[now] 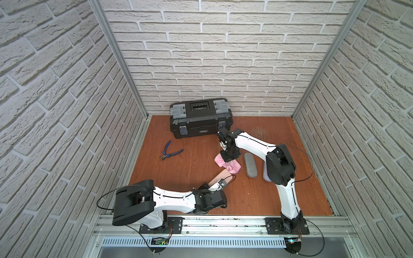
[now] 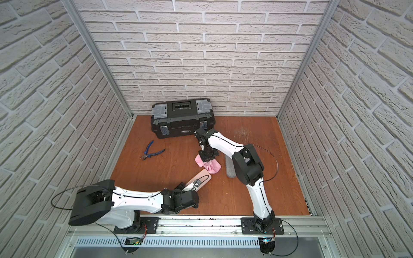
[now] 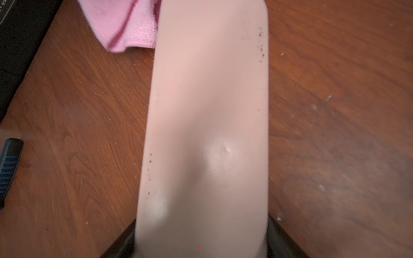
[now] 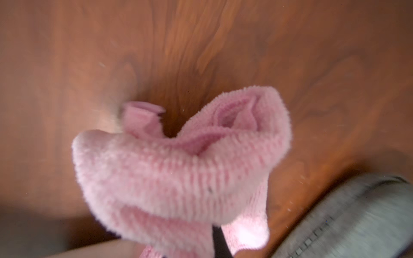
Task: Wipe the eyeglass case
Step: Wipe the dirt from the eyeglass case.
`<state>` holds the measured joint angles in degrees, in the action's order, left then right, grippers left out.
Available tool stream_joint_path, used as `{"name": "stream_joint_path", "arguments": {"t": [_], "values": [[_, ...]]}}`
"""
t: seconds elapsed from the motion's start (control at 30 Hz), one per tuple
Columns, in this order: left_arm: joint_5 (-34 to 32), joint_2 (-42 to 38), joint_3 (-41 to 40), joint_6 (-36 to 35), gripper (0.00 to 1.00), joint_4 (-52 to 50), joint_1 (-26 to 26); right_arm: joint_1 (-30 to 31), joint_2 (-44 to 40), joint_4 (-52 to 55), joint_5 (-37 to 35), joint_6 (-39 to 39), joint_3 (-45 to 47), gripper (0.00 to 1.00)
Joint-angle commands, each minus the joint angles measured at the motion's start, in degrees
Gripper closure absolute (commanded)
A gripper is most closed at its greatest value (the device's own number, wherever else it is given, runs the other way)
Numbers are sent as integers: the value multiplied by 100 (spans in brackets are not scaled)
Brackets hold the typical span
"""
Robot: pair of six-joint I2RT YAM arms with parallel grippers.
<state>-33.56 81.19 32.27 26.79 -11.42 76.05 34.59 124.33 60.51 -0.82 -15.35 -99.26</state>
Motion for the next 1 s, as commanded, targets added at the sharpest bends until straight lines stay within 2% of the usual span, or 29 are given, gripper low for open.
{"name": "stream_joint_path", "arguments": {"t": [0.0,0.17,0.33,0.5,0.63,0.73,0.83,0.97], "values": [[512,-144,-213,187,77,-53,-348,67,-326,391,163,310,465,97],[1523,-340,-500,428,78,285,-998,7,-1055,-43,1055,195,1553,98],[2245,-300,-528,424,78,515,-1300,-5,-1541,-699,1872,-315,2106,98],[3050,-256,-520,495,78,974,-1468,48,-1495,-1792,2299,-1588,2387,98],[3397,-462,-523,777,79,1217,-1673,368,-1799,-2561,2175,-2687,2822,98],[3639,-608,-670,1027,79,1576,-1862,623,-1975,-2823,2195,-3097,3035,98],[3763,-643,-696,1055,80,1658,-1962,880,-2023,-3054,2525,-3238,3124,98],[3956,-631,-713,1015,80,1731,-2048,1221,-1955,-2784,2866,-2885,2931,98]]}}
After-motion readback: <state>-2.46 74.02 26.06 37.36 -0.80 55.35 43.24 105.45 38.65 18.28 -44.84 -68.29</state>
